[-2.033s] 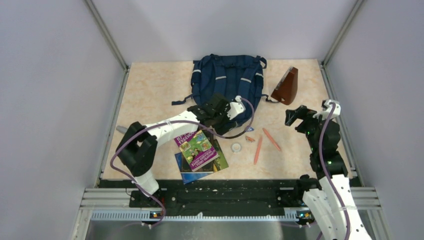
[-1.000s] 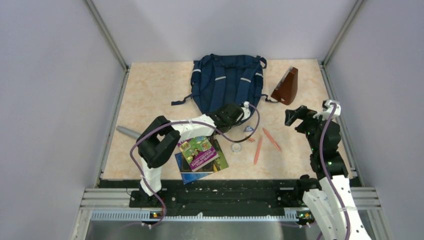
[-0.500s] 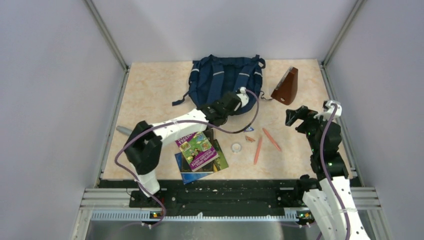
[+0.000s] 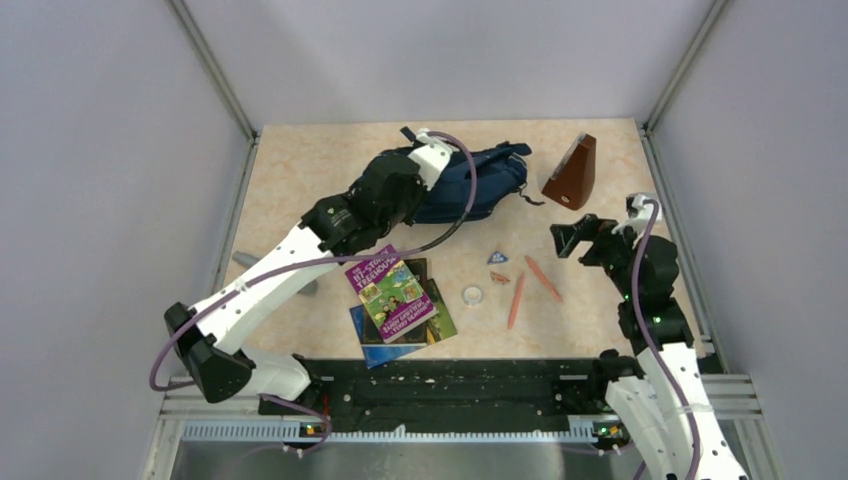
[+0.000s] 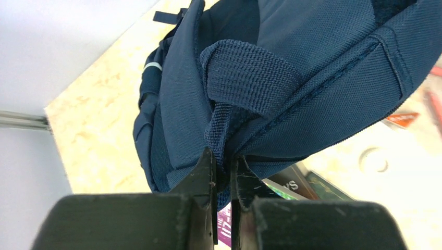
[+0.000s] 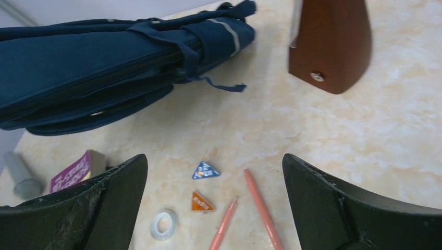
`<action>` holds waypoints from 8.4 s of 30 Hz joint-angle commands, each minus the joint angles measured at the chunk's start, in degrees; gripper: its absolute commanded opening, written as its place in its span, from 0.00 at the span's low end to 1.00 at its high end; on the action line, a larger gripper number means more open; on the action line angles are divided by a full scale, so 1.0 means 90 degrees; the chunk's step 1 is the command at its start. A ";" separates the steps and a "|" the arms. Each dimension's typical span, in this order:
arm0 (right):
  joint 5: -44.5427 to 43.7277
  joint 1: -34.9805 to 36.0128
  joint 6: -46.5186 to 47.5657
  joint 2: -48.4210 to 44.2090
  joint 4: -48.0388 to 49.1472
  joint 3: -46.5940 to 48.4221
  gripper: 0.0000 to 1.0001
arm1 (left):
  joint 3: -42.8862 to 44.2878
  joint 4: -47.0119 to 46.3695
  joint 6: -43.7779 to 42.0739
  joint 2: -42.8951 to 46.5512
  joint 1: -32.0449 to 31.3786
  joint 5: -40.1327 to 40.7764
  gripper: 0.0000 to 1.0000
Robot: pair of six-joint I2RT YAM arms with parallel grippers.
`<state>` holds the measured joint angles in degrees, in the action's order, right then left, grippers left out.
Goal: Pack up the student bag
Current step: Pick up the student bag at the center of the board, then adjust the student bag at the center of the board, then unzip the student bag at the center of the board.
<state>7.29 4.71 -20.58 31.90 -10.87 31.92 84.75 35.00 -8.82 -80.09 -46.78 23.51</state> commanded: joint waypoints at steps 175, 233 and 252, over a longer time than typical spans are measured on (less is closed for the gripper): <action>0.1335 0.3748 0.0945 0.6789 0.3989 0.2146 0.72 | -0.3985 -0.2045 0.2362 0.4884 0.2015 -0.0239 0.00; -0.0308 0.5028 -0.0294 0.8610 0.6955 0.2280 0.27 | -0.3498 -0.2454 0.3410 0.4427 0.2235 -0.1221 0.00; -0.0911 0.4733 0.0082 0.7081 0.2725 0.2550 0.00 | -0.5078 -0.2961 0.3745 0.4319 0.2270 -0.1956 0.00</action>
<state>-1.08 48.16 -22.00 99.15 25.65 50.59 44.47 15.11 24.56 -40.97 -26.22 12.08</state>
